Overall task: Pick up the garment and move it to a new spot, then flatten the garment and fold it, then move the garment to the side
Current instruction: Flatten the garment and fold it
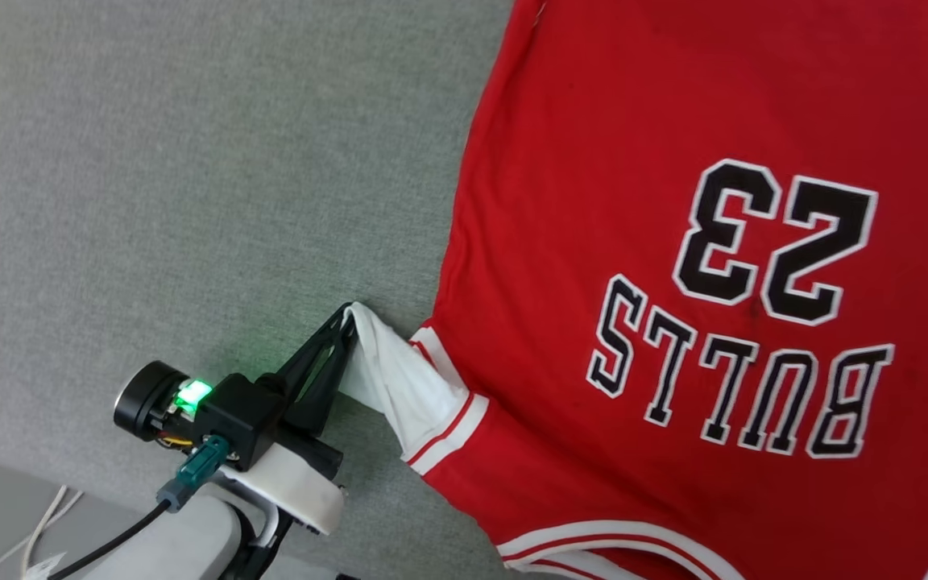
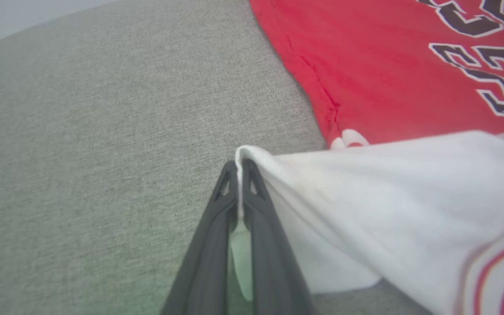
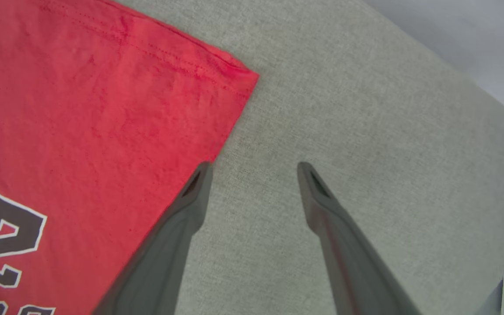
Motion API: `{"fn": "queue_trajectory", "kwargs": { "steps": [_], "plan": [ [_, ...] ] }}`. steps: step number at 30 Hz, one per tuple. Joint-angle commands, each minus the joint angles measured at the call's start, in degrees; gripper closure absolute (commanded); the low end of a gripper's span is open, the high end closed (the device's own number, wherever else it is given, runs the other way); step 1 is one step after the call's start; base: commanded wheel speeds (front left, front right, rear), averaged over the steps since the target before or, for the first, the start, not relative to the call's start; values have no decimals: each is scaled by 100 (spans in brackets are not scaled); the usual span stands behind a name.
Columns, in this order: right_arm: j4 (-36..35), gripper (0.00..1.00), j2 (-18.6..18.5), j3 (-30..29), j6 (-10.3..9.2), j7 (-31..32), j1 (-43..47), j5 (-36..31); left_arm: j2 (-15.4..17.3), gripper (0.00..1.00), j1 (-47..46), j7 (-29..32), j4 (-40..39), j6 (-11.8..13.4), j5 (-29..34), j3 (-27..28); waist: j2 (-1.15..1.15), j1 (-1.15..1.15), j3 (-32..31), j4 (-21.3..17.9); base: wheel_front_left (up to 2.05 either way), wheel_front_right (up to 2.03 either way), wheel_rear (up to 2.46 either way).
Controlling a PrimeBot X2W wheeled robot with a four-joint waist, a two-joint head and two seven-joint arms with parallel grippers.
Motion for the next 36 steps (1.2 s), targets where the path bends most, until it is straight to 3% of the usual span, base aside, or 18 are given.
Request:
{"fn": "queue_trajectory", "kwargs": {
  "steps": [1, 11, 12, 13, 19, 26, 36],
  "plan": [
    [120, 0, 81, -158, -4, 72, -79, -133, -65, 100, -101, -14, -32, -6, 97, 24, 0, -2, 407, 354, 0, 0, 0],
    [300, 0, 277, -324, -4, 140, 708, -477, -361, 100, -135, 5, -77, -75, 302, 132, 0, -2, 680, 563, 0, 0, 0],
    [283, 55, 287, -328, -4, 100, 766, -486, -380, 100, -130, 6, -42, -96, 321, 151, 0, -2, 671, 560, 0, 0, 0],
    [272, 100, 293, -364, -4, 60, 788, -500, -384, 100, -125, 6, -6, -100, 331, 168, 0, -2, 645, 551, 0, 0, 0],
    [189, 100, 261, -642, -6, -315, 516, -484, -404, 100, 114, 0, 71, -97, 354, 321, 0, -2, 209, 374, 0, 0, 0],
    [-59, 100, 151, -451, -5, -730, 748, -18, -301, 100, 574, -2, 82, 31, 273, 527, 0, -2, -639, -10, 0, 0, 0],
    [-1692, 100, -1210, 231, -5, -1098, 2635, 1198, 82, 100, 1364, 14, -87, 342, 31, 734, 0, -2, -1542, -683, 0, 0, 0]
  ]
}}
